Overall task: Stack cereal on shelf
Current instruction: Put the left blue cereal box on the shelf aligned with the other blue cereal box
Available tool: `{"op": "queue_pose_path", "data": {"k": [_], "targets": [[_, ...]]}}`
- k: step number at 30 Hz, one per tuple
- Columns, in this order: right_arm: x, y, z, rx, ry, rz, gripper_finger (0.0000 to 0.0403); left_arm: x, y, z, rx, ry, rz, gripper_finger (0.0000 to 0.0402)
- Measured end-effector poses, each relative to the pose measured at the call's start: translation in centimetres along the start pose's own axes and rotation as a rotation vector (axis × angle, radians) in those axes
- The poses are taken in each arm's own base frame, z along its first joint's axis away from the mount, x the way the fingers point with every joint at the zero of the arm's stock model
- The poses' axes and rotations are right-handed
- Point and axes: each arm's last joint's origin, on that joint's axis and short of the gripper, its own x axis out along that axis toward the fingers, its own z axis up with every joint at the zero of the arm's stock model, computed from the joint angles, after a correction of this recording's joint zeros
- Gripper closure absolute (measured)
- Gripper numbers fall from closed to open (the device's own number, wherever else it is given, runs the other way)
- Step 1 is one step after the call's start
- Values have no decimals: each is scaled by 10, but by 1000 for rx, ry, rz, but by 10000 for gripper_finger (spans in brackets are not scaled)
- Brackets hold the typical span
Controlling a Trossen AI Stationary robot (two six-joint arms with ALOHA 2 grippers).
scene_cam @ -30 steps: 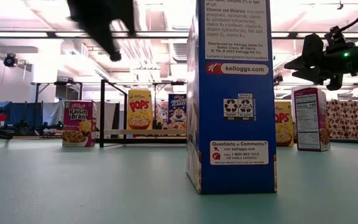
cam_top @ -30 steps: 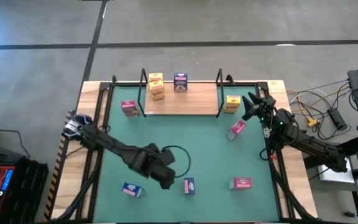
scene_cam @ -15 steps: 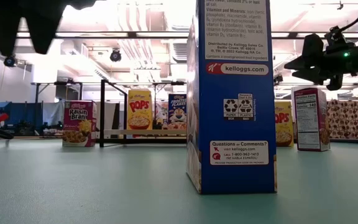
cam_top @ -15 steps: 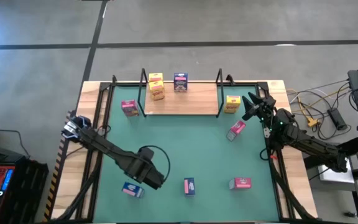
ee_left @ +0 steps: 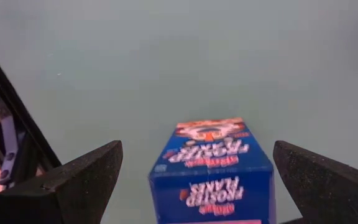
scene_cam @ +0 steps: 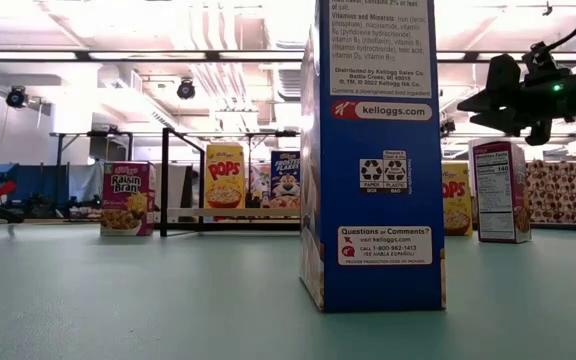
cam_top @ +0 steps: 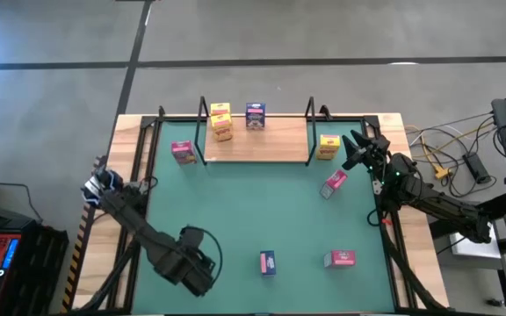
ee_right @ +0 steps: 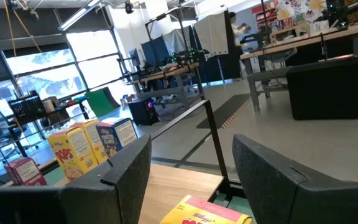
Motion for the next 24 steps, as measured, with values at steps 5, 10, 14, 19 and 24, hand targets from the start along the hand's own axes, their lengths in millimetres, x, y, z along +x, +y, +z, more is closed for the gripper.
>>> {"op": "queue_pose_path", "data": {"k": [5, 10, 14, 19, 24], "targets": [[0, 0, 0, 0, 0, 0, 188, 4, -2, -12, -7, -2, -8, 2], [0, 0, 0, 0, 0, 0, 188, 9, -5, -23, -16, 15, -17, 2], [0, 0, 0, 0, 0, -1, 188, 14, -8, -30, -23, 16, -16, 2], [0, 0, 0, 0, 0, 0, 188, 20, -11, -33, -20, 12, -3, 2], [0, 0, 0, 0, 0, 0, 188, 20, -13, -35, -31, 18, -26, 8]]}}
